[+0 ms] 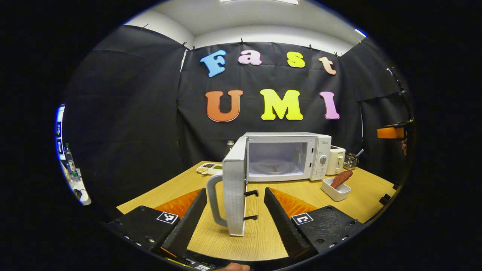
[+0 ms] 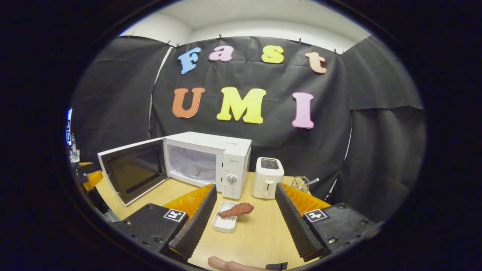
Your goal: Open the microwave oven with the left hand, put the food in, and close the microwave oven.
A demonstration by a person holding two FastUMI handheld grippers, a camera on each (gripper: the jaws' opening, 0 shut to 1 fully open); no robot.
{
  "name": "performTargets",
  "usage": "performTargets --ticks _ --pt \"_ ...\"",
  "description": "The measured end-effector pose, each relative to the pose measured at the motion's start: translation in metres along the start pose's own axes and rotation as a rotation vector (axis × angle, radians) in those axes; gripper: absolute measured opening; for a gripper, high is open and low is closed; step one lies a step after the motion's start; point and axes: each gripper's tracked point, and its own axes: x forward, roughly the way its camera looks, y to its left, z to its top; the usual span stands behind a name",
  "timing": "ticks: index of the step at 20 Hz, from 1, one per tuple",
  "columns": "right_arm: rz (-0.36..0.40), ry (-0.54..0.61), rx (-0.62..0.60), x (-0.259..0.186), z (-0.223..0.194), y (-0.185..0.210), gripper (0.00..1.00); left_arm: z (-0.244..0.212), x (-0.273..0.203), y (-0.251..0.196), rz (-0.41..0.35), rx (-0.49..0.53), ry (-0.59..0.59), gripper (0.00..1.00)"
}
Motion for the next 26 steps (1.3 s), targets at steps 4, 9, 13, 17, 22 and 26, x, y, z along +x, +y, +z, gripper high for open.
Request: performTargets --ticks 4,9,13,17,22,26 --pt "0.032 0.088 0.034 0.039 -0.013 -0.013 0.99 0.046 0.011 -0.023 -0.02 0.023 -0.059 0.94" --pt "0.098 0.205 0.11 0.085 -0.039 -0.027 0.99 0.072 0.035 -0.058 -0.063 0.039 -0.082 0.94" --pt "0.207 0.341 0.2 0.113 -0.075 -0.022 0.99 0.088 0.047 -0.074 -0.078 0.048 -0.1 0.94" --pt "0.306 0.483 0.308 0.132 -0.109 -0.016 0.93 0.101 0.05 -0.083 -0.07 0.059 -0.128 0.94" --pt "0.377 0.62 0.441 0.153 -0.145 -0.003 0.87 0.104 0.051 -0.089 -0.068 0.049 -0.13 0.94" --pt "0.439 0.7 0.576 0.164 -0.157 0.011 0.55 0.102 0.049 -0.088 -0.079 0.021 -0.13 0.94"
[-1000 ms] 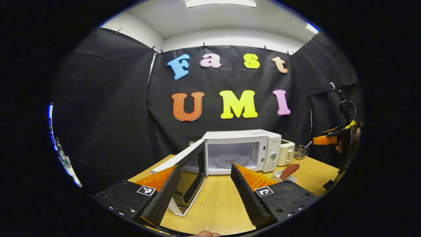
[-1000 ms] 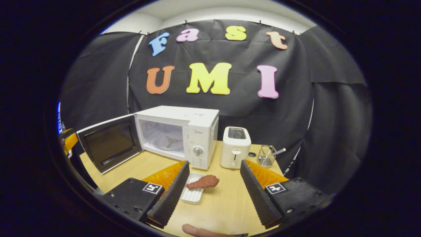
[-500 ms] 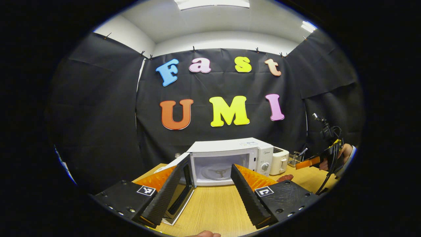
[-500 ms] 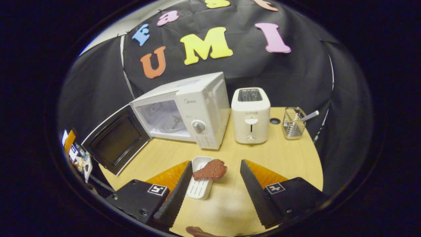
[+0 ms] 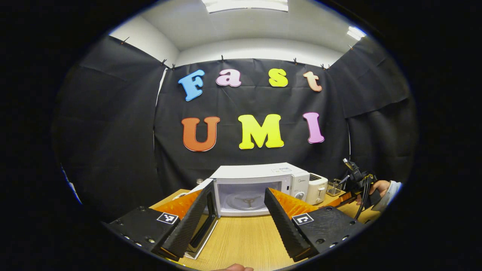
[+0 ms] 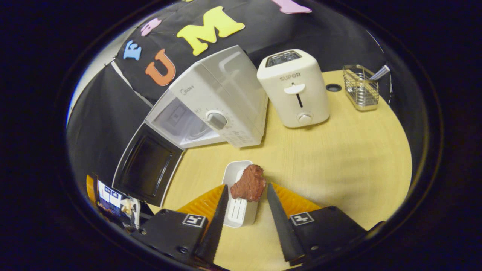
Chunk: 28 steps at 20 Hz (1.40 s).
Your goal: Open the microwave oven with the left hand, put the food in, and close the microwave oven.
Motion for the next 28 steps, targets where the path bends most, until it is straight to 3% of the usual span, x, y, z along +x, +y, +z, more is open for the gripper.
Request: performTargets --ticks 1,2,4,6,16,25,28 --pt "0.007 0.013 0.034 0.004 0.0 -0.002 0.47 0.001 -0.001 0.003 0.005 -0.003 0.0 0.94" --pt "0.013 0.019 0.063 0.008 0.0 -0.004 0.58 0.001 -0.001 0.005 0.008 -0.008 0.002 0.94" --pt "0.066 0.034 0.147 0.008 -0.002 0.003 0.22 0.001 -0.005 0.008 0.01 -0.028 -0.001 0.94" --pt "0.084 0.031 0.16 0.005 -0.006 0.007 0.11 0.0 -0.007 0.013 0.007 -0.039 0.001 0.94" --pt "0.06 -0.174 0.081 -0.038 -0.007 0.059 0.1 -0.003 -0.017 0.031 -0.004 0.011 -0.013 0.94" --pt "0.081 -0.423 0.044 0.012 -0.012 0.129 0.1 -0.013 -0.027 0.056 -0.006 -0.018 0.01 0.94" --pt "-0.005 -0.529 -0.069 0.03 -0.003 0.143 0.1 -0.016 -0.033 0.069 0.015 -0.026 0.011 0.94"
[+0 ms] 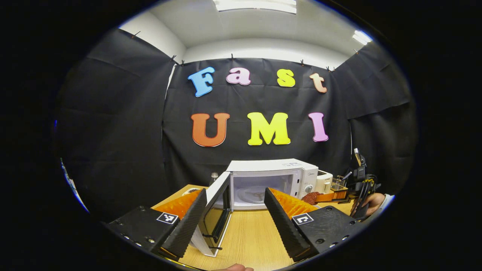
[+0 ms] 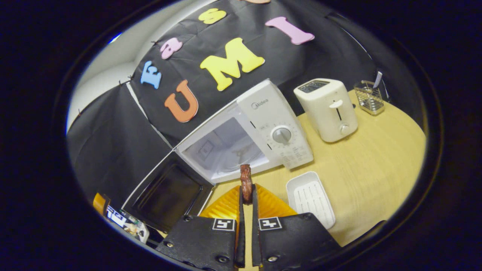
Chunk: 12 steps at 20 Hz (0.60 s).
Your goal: Open the microwave oven with the left hand, put the food in, and close the microwave oven.
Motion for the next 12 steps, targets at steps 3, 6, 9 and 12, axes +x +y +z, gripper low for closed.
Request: performTargets --ticks 3,6,9,12 --pt "-0.082 -0.114 -0.179 0.018 0.004 0.018 0.1 -0.004 -0.003 0.012 0.008 -0.018 0.009 0.94" --pt "-0.12 -0.182 -0.298 0.037 0.002 0.045 0.1 -0.007 -0.007 0.02 0.014 -0.022 0.013 0.94" --pt "-0.152 -0.224 -0.374 0.063 -0.001 0.071 0.1 -0.011 -0.009 0.028 0.011 -0.012 0.013 0.94" --pt "-0.167 -0.27 -0.402 0.093 -0.001 0.096 0.1 -0.02 -0.012 0.036 0.018 -0.023 0.029 0.94"
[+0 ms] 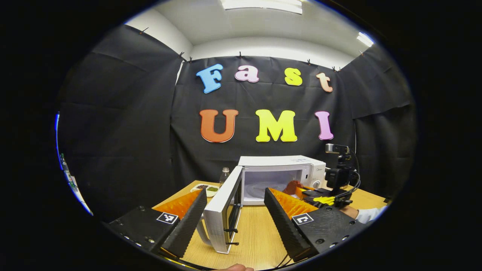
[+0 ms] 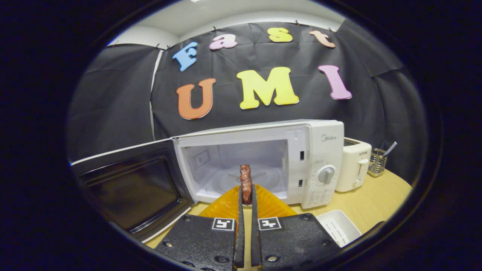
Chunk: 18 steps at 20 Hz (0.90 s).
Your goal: Open the microwave oven with the left hand, put the food in, and close the microwave oven.
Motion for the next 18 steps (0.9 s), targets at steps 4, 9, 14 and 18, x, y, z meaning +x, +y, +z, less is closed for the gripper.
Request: performTargets --ticks 4,9,14,18 --pt "-0.012 -0.07 0.028 0.04 0.008 0.041 0.1 -0.001 -0.003 0.009 0.009 -0.004 0.01 0.94" --pt "-0.076 -0.102 0.101 0.099 0.002 0.062 0.1 -0.002 -0.004 0.015 0.02 0.014 -0.005 0.94" --pt "-0.157 -0.075 0.415 0.145 -0.014 0.04 0.1 -0.015 0.0 0.025 0.033 -0.024 0.043 0.94" --pt "-0.209 -0.023 0.578 0.163 -0.031 0.02 0.12 -0.015 0.003 0.036 0.057 -0.042 0.04 0.93"
